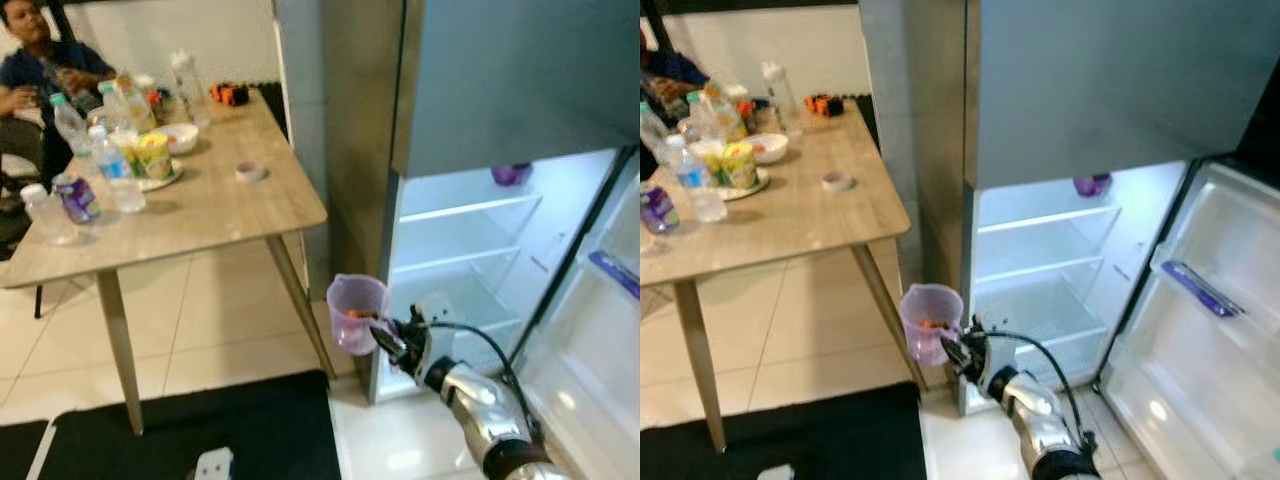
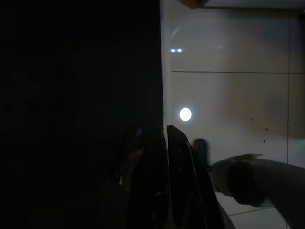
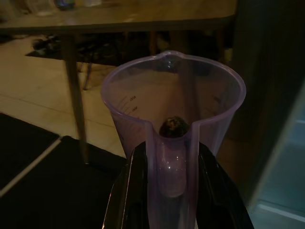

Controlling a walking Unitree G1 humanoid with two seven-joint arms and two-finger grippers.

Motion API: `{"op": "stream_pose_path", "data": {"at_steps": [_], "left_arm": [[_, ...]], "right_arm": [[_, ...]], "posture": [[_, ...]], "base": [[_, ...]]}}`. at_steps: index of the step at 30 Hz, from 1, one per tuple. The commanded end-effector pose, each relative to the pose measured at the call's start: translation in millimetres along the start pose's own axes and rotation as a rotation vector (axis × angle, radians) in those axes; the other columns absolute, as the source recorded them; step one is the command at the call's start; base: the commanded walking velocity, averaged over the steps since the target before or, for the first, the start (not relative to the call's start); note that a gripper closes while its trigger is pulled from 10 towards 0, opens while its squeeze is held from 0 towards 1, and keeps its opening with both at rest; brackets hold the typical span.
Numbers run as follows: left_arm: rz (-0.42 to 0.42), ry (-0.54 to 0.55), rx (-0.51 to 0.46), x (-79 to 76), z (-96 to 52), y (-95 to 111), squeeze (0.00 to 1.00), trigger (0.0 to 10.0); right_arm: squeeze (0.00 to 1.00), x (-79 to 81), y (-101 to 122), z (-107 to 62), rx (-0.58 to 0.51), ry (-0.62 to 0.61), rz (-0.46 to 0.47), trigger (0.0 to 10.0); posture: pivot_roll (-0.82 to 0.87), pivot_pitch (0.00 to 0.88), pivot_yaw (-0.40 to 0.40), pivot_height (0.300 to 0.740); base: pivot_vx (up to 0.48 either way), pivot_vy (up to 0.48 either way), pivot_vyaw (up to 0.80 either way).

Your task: Restocking fridge

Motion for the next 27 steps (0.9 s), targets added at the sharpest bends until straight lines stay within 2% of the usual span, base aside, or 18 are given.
{"op": "stream_pose_path", "data": {"at_steps": [1, 8, 10, 12, 27], "left_arm": [[-0.004, 0.010, 0.018, 3.5, -2.2, -5.6, 0.00, 10.0], [-0.008, 0.011, 0.021, 3.4, -2.3, -6.6, 0.00, 10.0], [-0.010, 0.010, 0.021, 3.3, -2.3, -6.7, 0.00, 10.0], [-0.013, 0.008, 0.022, 3.1, -2.4, -7.1, 0.00, 10.0], [-0.021, 0.001, 0.018, 1.8, -1.8, -6.0, 0.00, 10.0]], "right_arm": [[0.00, -0.7, 4.6, 1.5, -0.020, -0.002, 0.006, 10.0], [0.00, -2.4, 6.3, 1.3, -0.037, -0.022, 0.018, 10.0], [0.00, -5.4, 6.9, 1.2, -0.040, -0.047, 0.024, 10.0], [0.00, -9.3, 6.4, 1.4, -0.024, -0.078, 0.009, 10.0], [0.00, -8.7, 6.0, 1.7, -0.023, -0.081, 0.017, 10.0]], "posture": [[-0.09, 0.000, 0.013, 0.740], [-0.09, 0.000, 0.013, 0.740], [-0.09, 0.000, 0.013, 0.740], [-0.09, 0.000, 0.013, 0.740], [-0.09, 0.000, 0.011, 0.740]], "base": [[0.000, 0.000, 0.71], [0.000, 0.000, 0.71], [0.000, 0.000, 0.00], [0.000, -0.422, 0.00], [0.000, -0.446, 0.00]]}}
Point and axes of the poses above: a point about 5 cm out from each wrist's last joint towards the gripper, its own z axis pointing out of the wrist towards the gripper, its own y axis along the axis of the wrist's last joint, x = y × z, the point moved 3 cm from there along z, pointing out of the wrist towards the gripper, and after that the axes turned 1 degree about -z, right-handed, at the moved point
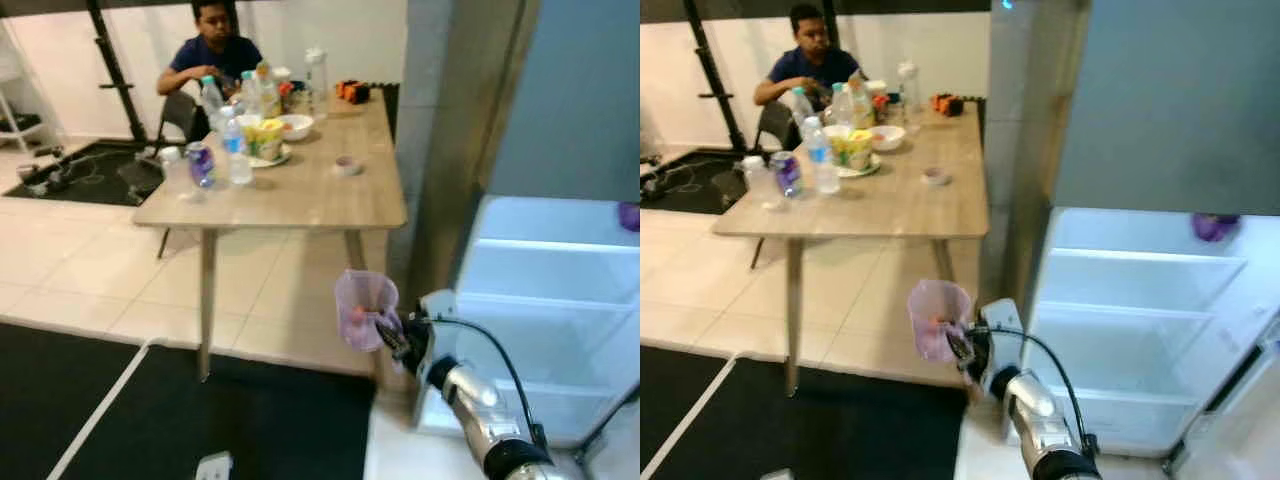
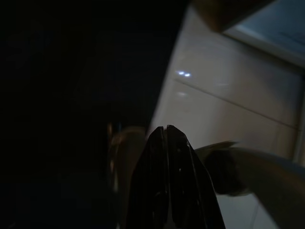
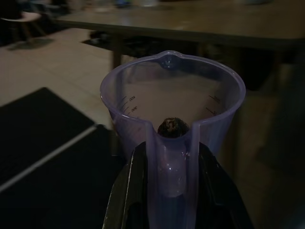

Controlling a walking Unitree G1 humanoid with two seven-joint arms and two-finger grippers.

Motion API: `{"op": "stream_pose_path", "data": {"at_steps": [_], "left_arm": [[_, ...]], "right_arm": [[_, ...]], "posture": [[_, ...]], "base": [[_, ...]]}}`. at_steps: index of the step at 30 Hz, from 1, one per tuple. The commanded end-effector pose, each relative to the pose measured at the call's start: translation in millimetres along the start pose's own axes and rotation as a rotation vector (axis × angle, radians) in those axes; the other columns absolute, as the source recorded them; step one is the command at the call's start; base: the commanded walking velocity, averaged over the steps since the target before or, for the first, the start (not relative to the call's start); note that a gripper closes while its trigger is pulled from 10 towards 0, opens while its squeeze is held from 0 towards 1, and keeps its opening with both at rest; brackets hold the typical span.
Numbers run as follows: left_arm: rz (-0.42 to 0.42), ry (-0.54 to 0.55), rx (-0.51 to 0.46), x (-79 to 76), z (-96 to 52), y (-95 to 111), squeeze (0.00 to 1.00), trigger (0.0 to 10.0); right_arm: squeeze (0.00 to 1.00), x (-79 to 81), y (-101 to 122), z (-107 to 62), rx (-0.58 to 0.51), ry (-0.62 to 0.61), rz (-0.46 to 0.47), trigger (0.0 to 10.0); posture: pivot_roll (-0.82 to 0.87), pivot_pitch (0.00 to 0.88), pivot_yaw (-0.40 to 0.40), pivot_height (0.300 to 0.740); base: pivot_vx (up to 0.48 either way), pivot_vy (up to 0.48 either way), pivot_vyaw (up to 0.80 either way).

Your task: Restocking fridge

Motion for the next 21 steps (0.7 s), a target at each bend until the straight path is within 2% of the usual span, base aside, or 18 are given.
{"op": "stream_pose_path", "data": {"at_steps": [1, 18, 21], "left_arm": [[-0.003, 0.004, 0.011, 1.4, -1.0, -3, 0.00, 10.0], [0.000, 0.000, 0.014, 0.8, -0.9, -4, 0.00, 10.0], [0.001, 0.006, 0.013, 1.1, -0.7, -3, 0.00, 10.0]], "right_arm": [[0.00, 5.2, 2, 3.7, -0.008, 0.012, 0.003, 10.0], [0.00, -5.4, 2, 3.3, 0.019, -0.069, -0.036, 10.0], [0.00, -7.5, 2, 3.5, 0.026, -0.085, -0.048, 10.0]], "posture": [[-0.09, 0.000, 0.011, 0.740], [-0.09, 0.000, 0.011, 0.740], [-0.09, 0.000, 0.011, 0.740]], "base": [[0.000, -0.446, 0.00], [0.000, -0.444, 0.00], [0.000, -0.130, 0.00]]}}
Point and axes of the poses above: a point about 5 cm out from each wrist's last joint towards the gripper, its own z axis pointing out of the wrist towards the gripper, its own y axis along the axis of the wrist's last joint, x = y × z, the point moved 3 cm from there along z, pointing out of the wrist towards the gripper, and after that the axes turned 1 degree about -z, right-handed, at the moved point
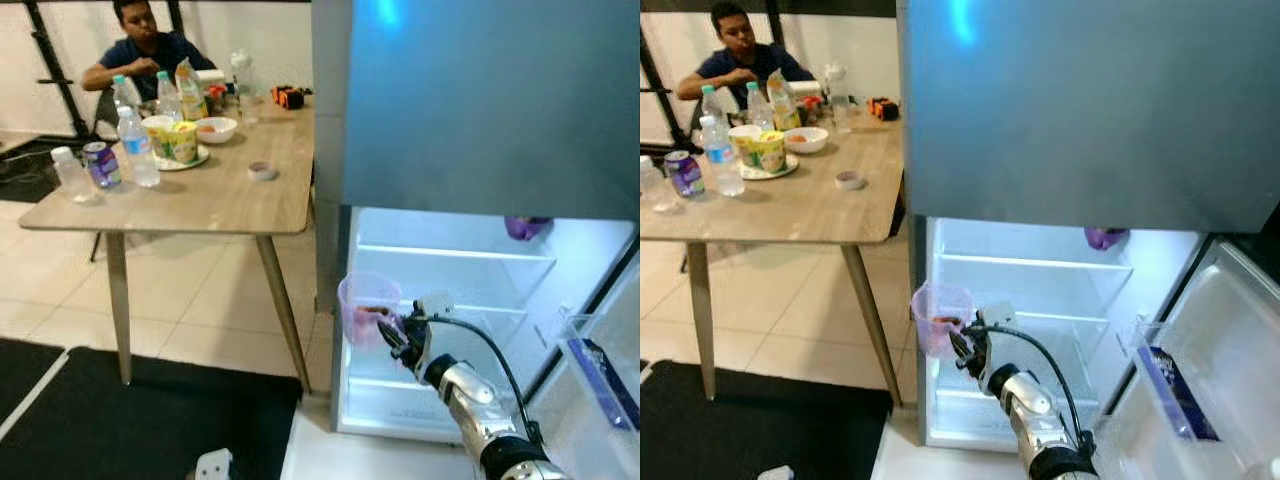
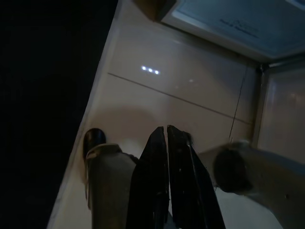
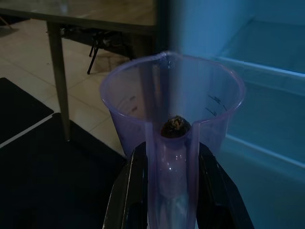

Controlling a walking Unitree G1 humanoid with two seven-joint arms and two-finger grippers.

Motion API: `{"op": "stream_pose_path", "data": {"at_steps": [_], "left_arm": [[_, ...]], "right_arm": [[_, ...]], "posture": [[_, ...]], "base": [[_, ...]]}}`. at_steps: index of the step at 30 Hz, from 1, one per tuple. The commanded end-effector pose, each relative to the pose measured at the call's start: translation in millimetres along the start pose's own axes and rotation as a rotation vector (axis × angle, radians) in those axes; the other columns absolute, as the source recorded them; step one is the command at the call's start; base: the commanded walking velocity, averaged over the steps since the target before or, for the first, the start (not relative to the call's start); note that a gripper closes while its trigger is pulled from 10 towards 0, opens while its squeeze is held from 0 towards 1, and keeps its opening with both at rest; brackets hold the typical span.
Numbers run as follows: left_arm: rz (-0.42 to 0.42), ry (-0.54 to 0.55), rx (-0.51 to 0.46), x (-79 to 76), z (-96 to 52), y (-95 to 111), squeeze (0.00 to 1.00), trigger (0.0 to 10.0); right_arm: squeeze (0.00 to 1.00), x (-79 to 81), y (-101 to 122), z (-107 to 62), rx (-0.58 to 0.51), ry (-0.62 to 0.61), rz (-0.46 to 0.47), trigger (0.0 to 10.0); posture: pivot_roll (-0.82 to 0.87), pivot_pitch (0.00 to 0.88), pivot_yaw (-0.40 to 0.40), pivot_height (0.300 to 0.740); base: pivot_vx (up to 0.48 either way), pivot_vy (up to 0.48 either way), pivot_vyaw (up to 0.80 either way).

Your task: Restocking fridge

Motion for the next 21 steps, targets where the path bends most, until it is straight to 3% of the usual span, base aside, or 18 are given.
{"op": "stream_pose_path", "data": {"at_steps": [1, 5, 21], "left_arm": [[0.002, 0.015, 0.011, 2.6, -1.1, -3, 0.00, 10.0], [0.010, 0.053, 0.018, 4.7, -0.6, -3, 0.00, 10.0], [0.021, 0.028, 0.024, 1.7, -0.1, -4, 0.00, 10.0]], "right_arm": [[0.00, -3.7, 1, -0.2, 0.003, -0.015, -0.008, 10.0], [0.00, -6.3, 0, -0.3, 0.013, -0.034, -0.011, 10.0], [0.00, -6.1, -12, -5.2, 0.054, -0.046, -0.010, 10.0]], "posture": [[-0.09, 0.000, 0.011, 0.740], [-0.09, 0.000, 0.011, 0.740], [-0.09, 0.000, 0.012, 0.740]], "base": [[0.000, 0.000, 0.00], [0.000, 0.000, 0.00], [0.000, 0.000, 0.00]]}}
Point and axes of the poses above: a point about 5 cm out from each wrist's last joint towards the gripper, its own z axis pointing out of the wrist towards the gripper, its own y axis along the axis of the wrist's last joint, x = y × z, the point moved 3 cm from there along z, pointing out of the wrist towards the gripper, and after that the axes turned 1 degree about -z, right-handed, at the moved point
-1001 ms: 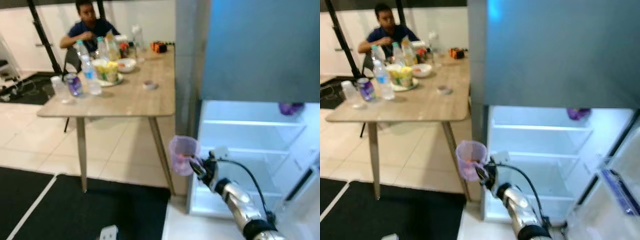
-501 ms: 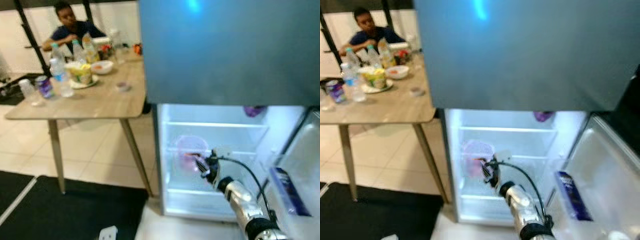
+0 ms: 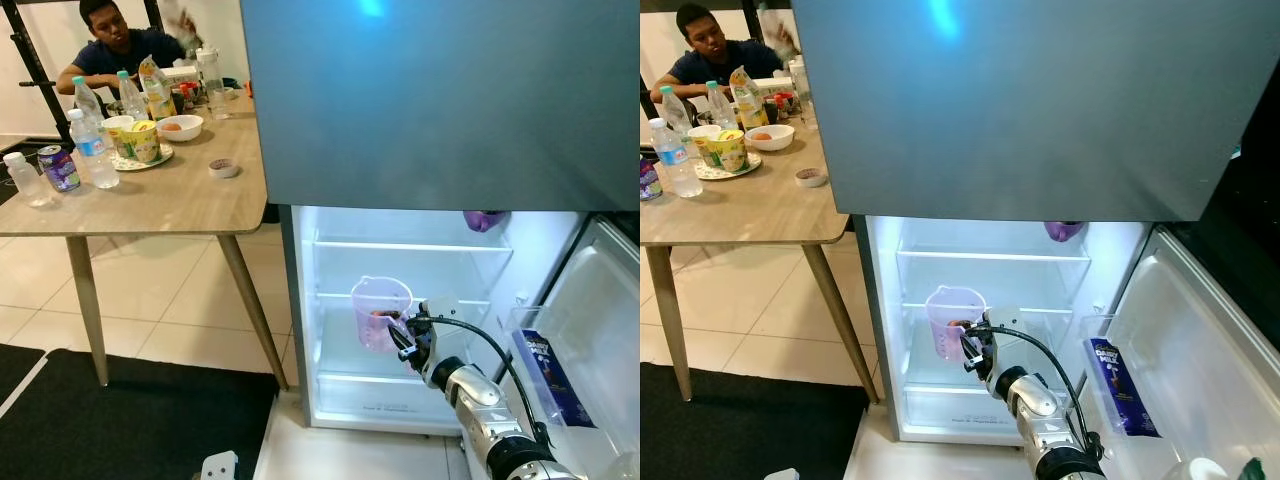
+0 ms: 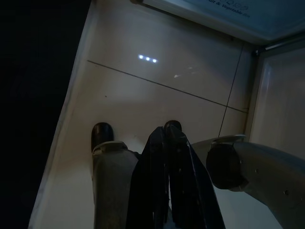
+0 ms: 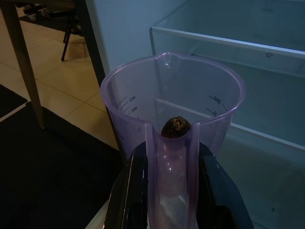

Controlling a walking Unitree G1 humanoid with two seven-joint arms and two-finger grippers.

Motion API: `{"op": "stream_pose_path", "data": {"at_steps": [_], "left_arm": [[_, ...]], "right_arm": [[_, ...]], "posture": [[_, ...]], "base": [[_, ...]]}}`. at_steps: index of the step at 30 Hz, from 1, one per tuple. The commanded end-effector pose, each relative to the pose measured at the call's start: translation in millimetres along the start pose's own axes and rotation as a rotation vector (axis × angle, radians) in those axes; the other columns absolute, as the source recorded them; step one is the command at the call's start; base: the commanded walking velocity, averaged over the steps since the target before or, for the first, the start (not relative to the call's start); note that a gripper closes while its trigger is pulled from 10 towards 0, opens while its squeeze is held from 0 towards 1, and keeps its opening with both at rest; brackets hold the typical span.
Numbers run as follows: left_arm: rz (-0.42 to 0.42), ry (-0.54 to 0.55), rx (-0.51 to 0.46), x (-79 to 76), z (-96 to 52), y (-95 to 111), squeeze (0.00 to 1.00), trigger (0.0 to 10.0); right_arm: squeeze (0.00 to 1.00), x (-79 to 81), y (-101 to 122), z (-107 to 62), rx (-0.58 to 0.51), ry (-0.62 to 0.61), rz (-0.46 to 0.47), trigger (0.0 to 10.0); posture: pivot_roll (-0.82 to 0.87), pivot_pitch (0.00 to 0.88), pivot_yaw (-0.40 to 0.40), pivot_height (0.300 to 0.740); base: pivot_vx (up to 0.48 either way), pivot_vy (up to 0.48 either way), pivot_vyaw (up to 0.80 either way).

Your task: Restocking fridge

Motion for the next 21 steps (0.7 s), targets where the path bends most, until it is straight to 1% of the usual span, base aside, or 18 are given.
{"op": "stream_pose_path", "data": {"at_steps": [1, 5, 11, 21], "left_arm": [[0.010, 0.003, 0.012, 4.3, -1.9, -2.0, 0.00, 10.0], [0.031, 0.002, 0.020, 4.8, -2.0, -2.0, 0.00, 10.0], [0.032, -0.006, 0.020, 3.8, -1.9, -2.2, 0.00, 10.0], [0.038, -0.008, 0.025, 3.6, -1.9, -2.5, 0.00, 10.0]], "right_arm": [[0.00, 0.2, -2.8, -0.8, 0.012, -0.003, -0.004, 10.0], [0.00, -0.8, -2.9, -0.9, 0.015, -0.005, -0.005, 10.0], [0.00, 1.3, -3.2, -0.3, 0.015, 0.000, -0.007, 10.0], [0.00, -2.6, -1.0, -0.3, 0.008, -0.014, -0.011, 10.0]], "posture": [[-0.09, 0.000, 0.014, 0.740], [-0.09, 0.000, 0.014, 0.740], [-0.09, 0.000, 0.014, 0.740], [-0.09, 0.000, 0.014, 0.740]], "base": [[0.000, 0.000, 0.00], [0.000, 0.000, 0.00], [0.240, 0.000, 0.00], [0.000, 0.000, 0.00]]}}
Point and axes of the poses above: a point about 5 cm out from each wrist's last joint towards the gripper, its own z axis pointing out of the wrist towards the gripper, its own y axis along the axis of the wrist's last joint, x = y × z, the point moved 3 cm from there along z, pointing out of the wrist towards the gripper, and after that the axes turned 1 degree about -z, right-handed, at the moved point
